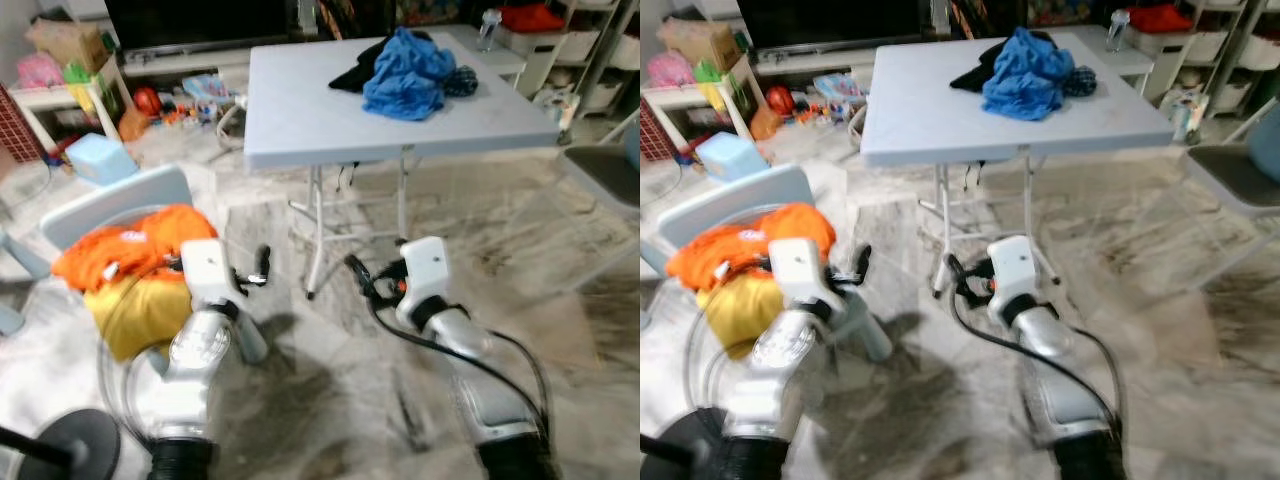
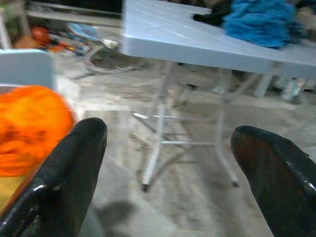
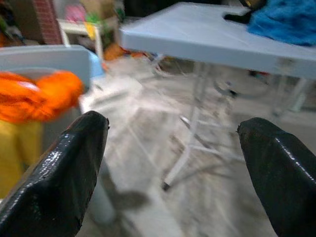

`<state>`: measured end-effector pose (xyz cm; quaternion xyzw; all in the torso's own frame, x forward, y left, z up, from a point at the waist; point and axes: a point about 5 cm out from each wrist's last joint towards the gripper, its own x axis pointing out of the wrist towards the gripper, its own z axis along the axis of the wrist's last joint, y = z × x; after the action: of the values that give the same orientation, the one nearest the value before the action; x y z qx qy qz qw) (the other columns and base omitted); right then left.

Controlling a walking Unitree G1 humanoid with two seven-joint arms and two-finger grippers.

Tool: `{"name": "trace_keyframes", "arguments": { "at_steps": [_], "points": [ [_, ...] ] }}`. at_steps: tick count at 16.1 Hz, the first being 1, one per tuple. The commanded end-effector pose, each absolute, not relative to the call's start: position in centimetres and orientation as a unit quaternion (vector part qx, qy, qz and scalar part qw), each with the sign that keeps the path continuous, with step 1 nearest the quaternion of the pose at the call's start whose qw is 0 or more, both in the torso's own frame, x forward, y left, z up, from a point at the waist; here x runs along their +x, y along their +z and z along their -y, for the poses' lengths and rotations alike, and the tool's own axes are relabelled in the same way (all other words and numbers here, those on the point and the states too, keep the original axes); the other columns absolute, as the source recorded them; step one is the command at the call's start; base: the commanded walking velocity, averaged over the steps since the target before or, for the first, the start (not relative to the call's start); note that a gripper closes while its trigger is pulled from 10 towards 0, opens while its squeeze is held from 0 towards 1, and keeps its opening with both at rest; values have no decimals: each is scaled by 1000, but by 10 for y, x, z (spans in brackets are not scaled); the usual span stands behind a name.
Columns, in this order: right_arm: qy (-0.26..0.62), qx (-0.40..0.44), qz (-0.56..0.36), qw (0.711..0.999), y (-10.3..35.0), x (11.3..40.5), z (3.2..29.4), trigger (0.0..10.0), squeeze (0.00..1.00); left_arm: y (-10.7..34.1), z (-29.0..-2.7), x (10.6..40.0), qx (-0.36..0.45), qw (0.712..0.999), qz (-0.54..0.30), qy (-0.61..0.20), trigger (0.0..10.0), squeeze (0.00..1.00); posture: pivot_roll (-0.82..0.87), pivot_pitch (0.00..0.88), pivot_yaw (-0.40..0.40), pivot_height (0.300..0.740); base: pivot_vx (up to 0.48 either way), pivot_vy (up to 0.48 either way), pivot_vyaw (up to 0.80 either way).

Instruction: Hang hanger

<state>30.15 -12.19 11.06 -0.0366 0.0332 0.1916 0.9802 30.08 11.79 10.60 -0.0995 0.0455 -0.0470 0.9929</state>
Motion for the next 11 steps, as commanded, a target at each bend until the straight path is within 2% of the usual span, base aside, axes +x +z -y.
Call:
{"name": "trace_keyframes", "arguments": {
  "at_steps": [1,2,9,11],
  "points": [
    [195,-36,-22,980,116,304,117,10000,0,108,-124,302,-91,994,-41,-42,10000,0,-118,0,12,740,319,0,0],
    [196,-36,-22,980,116,304,116,10000,0,108,-124,302,-90,994,-42,-41,10000,0,-118,0,11,740,319,0,0],
    [200,-40,-23,979,114,304,115,10000,0,107,-123,303,-91,994,-43,-39,10000,0,-120,0,8,740,319,0,588],
    [201,-40,-24,978,113,304,114,10000,0,106,-123,302,-91,994,-45,-38,10000,0,-120,0,8,740,317,0,244]
  ]
}}
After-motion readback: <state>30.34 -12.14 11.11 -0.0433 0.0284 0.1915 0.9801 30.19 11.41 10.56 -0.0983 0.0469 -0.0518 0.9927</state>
